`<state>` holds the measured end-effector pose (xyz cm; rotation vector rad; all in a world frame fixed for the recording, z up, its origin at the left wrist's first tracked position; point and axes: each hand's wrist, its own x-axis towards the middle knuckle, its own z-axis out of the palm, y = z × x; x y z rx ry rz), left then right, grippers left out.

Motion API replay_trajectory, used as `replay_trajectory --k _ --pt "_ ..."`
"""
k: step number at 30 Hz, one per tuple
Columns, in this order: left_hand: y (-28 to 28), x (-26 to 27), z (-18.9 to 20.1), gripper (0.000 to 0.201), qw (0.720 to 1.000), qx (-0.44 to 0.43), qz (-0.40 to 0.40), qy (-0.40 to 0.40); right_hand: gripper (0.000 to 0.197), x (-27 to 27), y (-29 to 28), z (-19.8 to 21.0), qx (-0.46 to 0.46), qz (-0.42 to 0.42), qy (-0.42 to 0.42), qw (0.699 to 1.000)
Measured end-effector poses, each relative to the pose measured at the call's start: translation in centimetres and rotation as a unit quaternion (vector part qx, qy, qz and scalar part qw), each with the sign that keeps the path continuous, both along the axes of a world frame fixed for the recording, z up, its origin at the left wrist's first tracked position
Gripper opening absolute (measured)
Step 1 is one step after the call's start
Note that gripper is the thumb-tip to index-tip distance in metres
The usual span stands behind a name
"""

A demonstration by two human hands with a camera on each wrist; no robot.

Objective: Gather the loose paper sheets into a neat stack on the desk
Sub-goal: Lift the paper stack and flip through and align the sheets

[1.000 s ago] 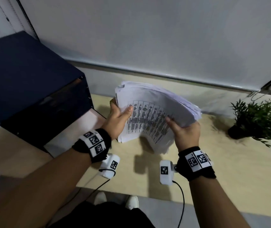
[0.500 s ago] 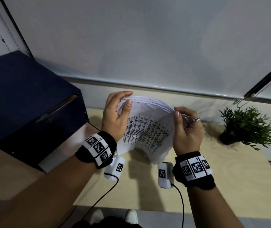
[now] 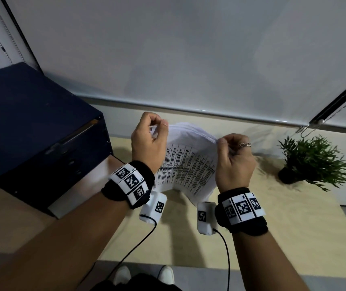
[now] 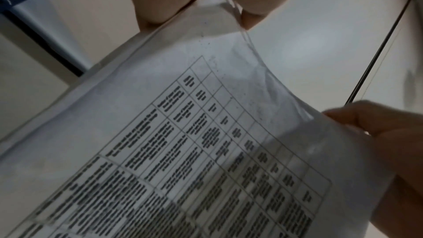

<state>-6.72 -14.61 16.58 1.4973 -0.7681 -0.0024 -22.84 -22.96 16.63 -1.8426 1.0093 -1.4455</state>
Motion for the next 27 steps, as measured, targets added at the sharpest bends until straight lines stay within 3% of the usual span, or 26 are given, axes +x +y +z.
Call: replay_trajectory --k 4,7,12,14,16,20,23,27 --pt "-0.3 0.7 0.4 0.007 1.000 0.001 -0.002 0.018 0.011 -0.5 -0.6 -0.6 0.020 -0.014 -0.022 0.999" --pt "-0.2 1.1 0.4 0.013 1.000 0.007 -0.029 0.005 0.013 -0.7 -0.3 -0.6 0.050 0.023 -0.068 0.996" --pt "0.2 1.6 -0.1 0.013 0.997 0.006 -0.077 0.028 0.063 -1.3 0.0 -0.9 0.127 0.139 -0.174 0.966" --pt "0.5 2.1 -0.3 0.028 0.992 0.003 -0.117 0.056 0.072 -1.6 -0.1 -1.3 0.138 0.144 -0.183 0.963" --pt "0.7 2.7 -0.6 0.043 0.987 0.033 -0.147 0.055 0.065 -1.6 -0.3 -1.8 0.154 0.131 -0.157 0.967" --pt "1.2 2.7 0.0 0.020 0.986 0.049 -0.149 0.051 0.022 -1.7 -0.6 -1.8 0.128 0.134 -0.093 0.978" --pt "2.3 2.4 0.1 0.018 0.986 -0.005 -0.160 0.040 0.022 -2.5 -0.5 -1.2 0.092 0.132 -0.121 0.980" --pt "3.4 1.9 -2.5 0.012 0.980 0.023 -0.192 0.039 0.025 -3.4 -0.1 -2.2 0.107 0.133 -0.125 0.977"
